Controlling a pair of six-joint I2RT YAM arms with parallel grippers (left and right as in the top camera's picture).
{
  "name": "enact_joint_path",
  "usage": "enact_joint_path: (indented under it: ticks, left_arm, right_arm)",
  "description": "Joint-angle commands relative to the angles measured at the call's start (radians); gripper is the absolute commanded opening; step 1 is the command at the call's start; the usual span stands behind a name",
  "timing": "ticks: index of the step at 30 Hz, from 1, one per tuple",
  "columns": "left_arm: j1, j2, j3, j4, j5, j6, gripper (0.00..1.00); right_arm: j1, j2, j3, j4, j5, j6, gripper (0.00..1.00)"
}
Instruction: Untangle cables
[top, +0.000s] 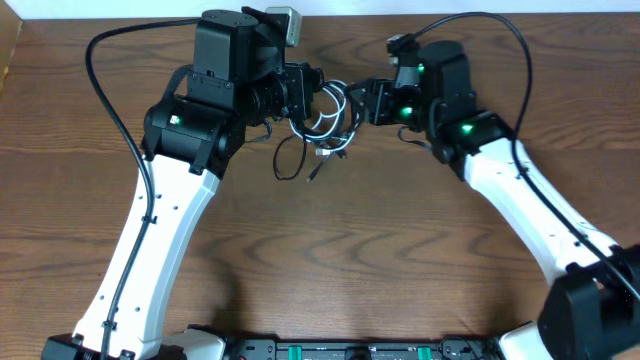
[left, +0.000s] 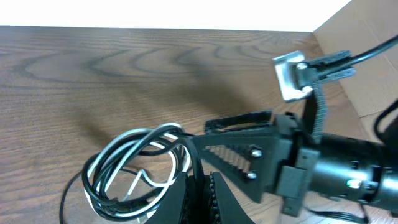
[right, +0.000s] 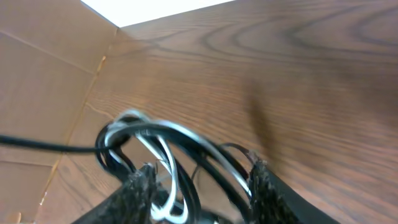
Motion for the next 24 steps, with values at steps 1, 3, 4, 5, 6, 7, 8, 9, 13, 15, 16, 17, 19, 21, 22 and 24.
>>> enact_joint_path:
  ticks: [1,3,4,5,6,7,8,9,13,15,16,17,19,21,22,24]
  left_arm:
    - [0.002,-0.015,0.011,0.005,0.006,-0.014,0.07]
    - [0.002,-0.015,0.011,0.005,0.006,-0.014,0.07]
    - [0.002,-0.015,0.011,0.004,0.006,-0.014,0.07]
    - [0.002,-0.015,0.011,0.004,0.006,-0.014,0.07]
    - [0.002,-0.015,0.011,0.004,0.006,-0.015,0.07]
    - [0.002,-0.015,0.011,0.002,0.006,-0.015,0.07]
    - [0.002,-0.015,0.011,0.002,0.006,-0.015,0.07]
    - [0.002,-0.015,0.011,0.001,0.006,-0.016,0.07]
    - [0.002,-0.015,0.011,0.001,0.006,-0.022,0.07]
    - [0.002,-0.015,0.011,0.0,0.006,-0.023,0.07]
    - [0.002,-0.015,0.011,-0.002,0.006,-0.023,0.07]
    - [0.002,-0.015,0.011,-0.003,0.006,-0.024,0.07]
    - [0.002,-0.015,0.011,-0.004,0.007,-0.026,0.07]
    - [0.002,-0.015,0.011,-0.006,0.006,-0.026,0.07]
    - [0.002,-0.015,0.011,-0.007,0.006,-0.026,0.07]
    - [0.002,-0.015,0.011,-0.011,0.006,-0.026,0.07]
  right_arm:
    - [0.026,0.034,0.016,0.02,0.013,0.057,0.44]
    - [0.035,0.047,0.016,0.032,0.014,0.06,0.42]
    - [0.037,0.049,0.016,0.034,0.014,0.06,0.42]
    - [0.038,0.051,0.016,0.037,0.014,0.059,0.41]
    - [0.039,0.051,0.016,0.037,0.015,0.06,0.4]
    - [0.04,0.051,0.016,0.036,0.019,0.059,0.38]
    - [0.041,0.051,0.016,0.037,0.023,0.059,0.36]
    - [0.042,0.051,0.016,0.037,0.025,0.059,0.35]
    - [0.042,0.051,0.016,0.04,0.025,0.059,0.34]
    - [0.042,0.051,0.016,0.045,0.025,0.059,0.34]
    - [0.042,0.051,0.016,0.047,0.025,0.059,0.34]
    - [0.042,0.051,0.016,0.047,0.025,0.059,0.34]
    - [0.042,0.051,0.016,0.047,0.025,0.059,0.33]
    - [0.042,0.051,0.016,0.044,0.026,0.059,0.31]
    - [0.042,0.051,0.016,0.04,0.027,0.058,0.3]
    - [0.042,0.051,0.016,0.027,0.029,0.053,0.26]
